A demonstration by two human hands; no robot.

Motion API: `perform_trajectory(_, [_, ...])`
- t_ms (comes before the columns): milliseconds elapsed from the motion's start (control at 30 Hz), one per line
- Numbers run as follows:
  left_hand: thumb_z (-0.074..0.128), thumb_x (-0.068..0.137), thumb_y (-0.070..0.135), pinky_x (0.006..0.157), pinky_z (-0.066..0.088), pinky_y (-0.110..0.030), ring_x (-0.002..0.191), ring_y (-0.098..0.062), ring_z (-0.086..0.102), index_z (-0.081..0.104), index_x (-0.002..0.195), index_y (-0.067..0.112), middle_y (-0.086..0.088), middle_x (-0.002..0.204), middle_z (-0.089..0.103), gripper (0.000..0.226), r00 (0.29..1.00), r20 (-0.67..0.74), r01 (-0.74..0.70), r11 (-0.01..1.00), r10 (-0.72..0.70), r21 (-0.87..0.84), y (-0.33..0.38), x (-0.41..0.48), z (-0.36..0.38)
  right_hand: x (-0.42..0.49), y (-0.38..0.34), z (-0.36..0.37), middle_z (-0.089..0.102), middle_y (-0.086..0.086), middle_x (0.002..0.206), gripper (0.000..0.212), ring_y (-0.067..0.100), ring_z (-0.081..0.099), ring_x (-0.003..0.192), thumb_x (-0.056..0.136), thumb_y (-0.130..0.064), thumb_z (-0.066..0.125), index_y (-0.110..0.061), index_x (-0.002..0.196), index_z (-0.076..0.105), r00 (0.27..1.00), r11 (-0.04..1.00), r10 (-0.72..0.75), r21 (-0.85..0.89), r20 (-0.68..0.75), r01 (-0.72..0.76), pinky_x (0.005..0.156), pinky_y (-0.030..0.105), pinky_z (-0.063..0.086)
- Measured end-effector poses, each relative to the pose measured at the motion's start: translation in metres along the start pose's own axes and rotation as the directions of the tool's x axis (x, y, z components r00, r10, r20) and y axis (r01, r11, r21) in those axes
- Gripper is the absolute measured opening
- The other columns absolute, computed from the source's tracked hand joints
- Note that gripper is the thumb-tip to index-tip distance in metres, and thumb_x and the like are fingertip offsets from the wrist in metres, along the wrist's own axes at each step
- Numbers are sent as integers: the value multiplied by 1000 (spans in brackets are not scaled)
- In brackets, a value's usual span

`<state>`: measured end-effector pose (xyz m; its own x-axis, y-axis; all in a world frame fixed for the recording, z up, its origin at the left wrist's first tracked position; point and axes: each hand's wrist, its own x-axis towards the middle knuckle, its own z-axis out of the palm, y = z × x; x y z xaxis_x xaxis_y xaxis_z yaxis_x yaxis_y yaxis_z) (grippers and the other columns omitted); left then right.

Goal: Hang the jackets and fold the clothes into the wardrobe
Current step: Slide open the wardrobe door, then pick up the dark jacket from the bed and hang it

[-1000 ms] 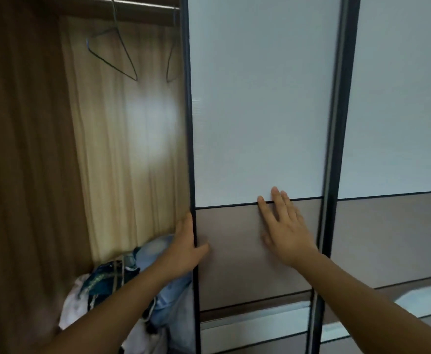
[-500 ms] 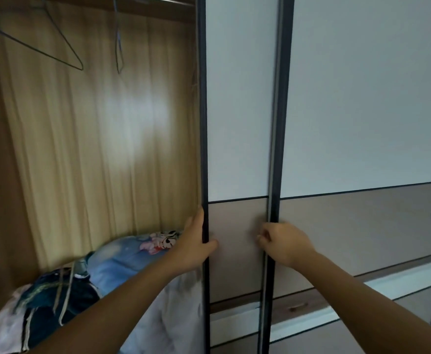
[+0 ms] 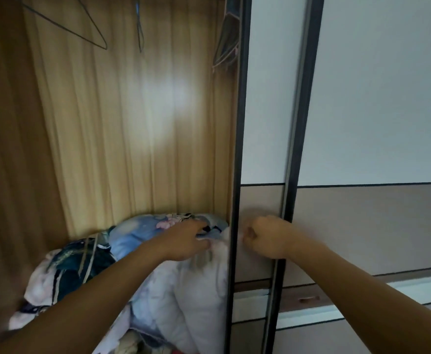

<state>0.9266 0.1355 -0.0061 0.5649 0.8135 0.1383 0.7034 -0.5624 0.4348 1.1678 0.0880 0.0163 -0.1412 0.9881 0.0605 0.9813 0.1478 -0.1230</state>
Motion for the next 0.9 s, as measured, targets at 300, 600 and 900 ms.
perform_trajectory(300, [54,103,35,80,37,-15,103,-11,56,61,125,7,-12,135,61,37,887,47,448,879,-460,162,-85,-131,-32,56,-106,55,63,1,129,45,18,57,119,97,-56,57,-25,130,59,952,966,-258,43,164,255,86,22,40])
perform_trajectory(600, [47,106,37,106,37,-24,131,-18,51,54,140,15,9,139,50,41,612,-22,786,605,-790,130,-126,-329,-49,51,-275,106,64,1,106,35,23,61,98,95,-51,60,-18,109,62,783,828,-554,94,282,552,81,35,49])
perform_trajectory(900, [56,95,53,111,39,-33,130,-18,53,52,143,24,2,145,54,56,263,-181,962,271,-948,-22,-114,-550,-44,-35,-442,146,63,-3,101,35,18,61,95,95,-54,60,-21,107,61,576,648,-750,184,326,739,79,33,49])
